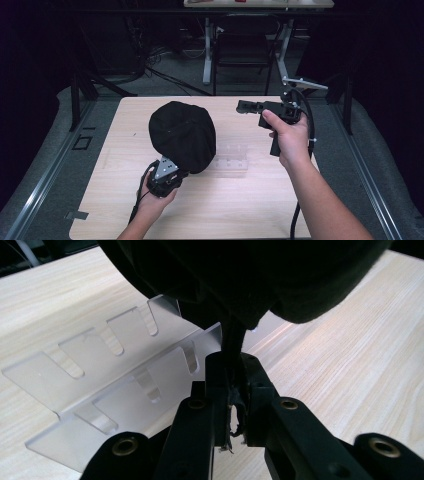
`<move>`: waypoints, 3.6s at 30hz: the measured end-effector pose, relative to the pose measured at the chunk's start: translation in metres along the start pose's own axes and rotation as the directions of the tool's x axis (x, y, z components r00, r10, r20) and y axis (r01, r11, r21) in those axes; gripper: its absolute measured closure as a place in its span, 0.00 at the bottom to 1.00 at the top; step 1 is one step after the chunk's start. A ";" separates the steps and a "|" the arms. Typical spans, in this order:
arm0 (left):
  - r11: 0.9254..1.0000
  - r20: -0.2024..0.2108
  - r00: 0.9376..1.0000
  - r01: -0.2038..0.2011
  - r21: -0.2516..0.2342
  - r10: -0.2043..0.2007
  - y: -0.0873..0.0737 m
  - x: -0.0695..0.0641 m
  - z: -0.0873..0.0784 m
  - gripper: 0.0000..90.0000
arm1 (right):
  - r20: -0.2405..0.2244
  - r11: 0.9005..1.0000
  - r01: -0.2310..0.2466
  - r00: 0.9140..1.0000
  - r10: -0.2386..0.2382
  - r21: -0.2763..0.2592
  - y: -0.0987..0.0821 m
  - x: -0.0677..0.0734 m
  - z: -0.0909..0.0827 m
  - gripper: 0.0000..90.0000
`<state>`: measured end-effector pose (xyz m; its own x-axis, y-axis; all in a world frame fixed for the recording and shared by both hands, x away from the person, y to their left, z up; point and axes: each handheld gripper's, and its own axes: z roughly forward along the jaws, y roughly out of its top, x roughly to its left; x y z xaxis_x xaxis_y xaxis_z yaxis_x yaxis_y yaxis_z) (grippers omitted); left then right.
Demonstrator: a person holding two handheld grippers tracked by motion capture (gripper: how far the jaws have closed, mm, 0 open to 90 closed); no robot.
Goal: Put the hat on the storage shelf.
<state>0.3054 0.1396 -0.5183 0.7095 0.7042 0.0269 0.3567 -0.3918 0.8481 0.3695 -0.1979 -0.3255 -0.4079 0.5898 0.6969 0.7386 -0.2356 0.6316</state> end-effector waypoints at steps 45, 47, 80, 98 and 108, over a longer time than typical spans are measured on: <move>0.981 0.012 0.982 0.189 -0.049 -0.189 -0.027 0.027 -0.046 0.57 | 0.296 0.984 0.168 0.938 -0.179 0.062 -0.042 -0.037 -0.040 0.71; 0.980 0.000 0.981 0.194 -0.051 -0.195 -0.029 0.030 -0.051 0.56 | 0.320 0.978 0.197 0.925 -0.207 0.063 -0.046 -0.038 -0.042 0.71; 0.972 -0.066 0.970 0.235 -0.006 -0.235 -0.065 0.037 -0.054 0.52 | 0.447 0.929 0.328 0.815 -0.369 0.170 -0.134 -0.077 -0.040 0.67; 0.975 -0.051 0.973 0.224 -0.001 -0.224 -0.065 0.033 -0.052 0.54 | 0.482 0.947 0.293 0.815 -0.320 0.134 -0.175 -0.113 -0.042 0.69; 0.976 -0.031 0.975 0.218 -0.005 -0.218 -0.061 0.028 -0.050 0.55 | 0.527 0.954 0.285 0.799 -0.289 0.091 -0.188 -0.132 -0.043 0.59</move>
<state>0.2732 0.2133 -0.5432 0.5953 0.7909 -0.1421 0.5000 -0.2261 0.8360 0.2619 -0.2648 -0.5219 -0.2570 0.9465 0.1954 0.6374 0.0141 0.7704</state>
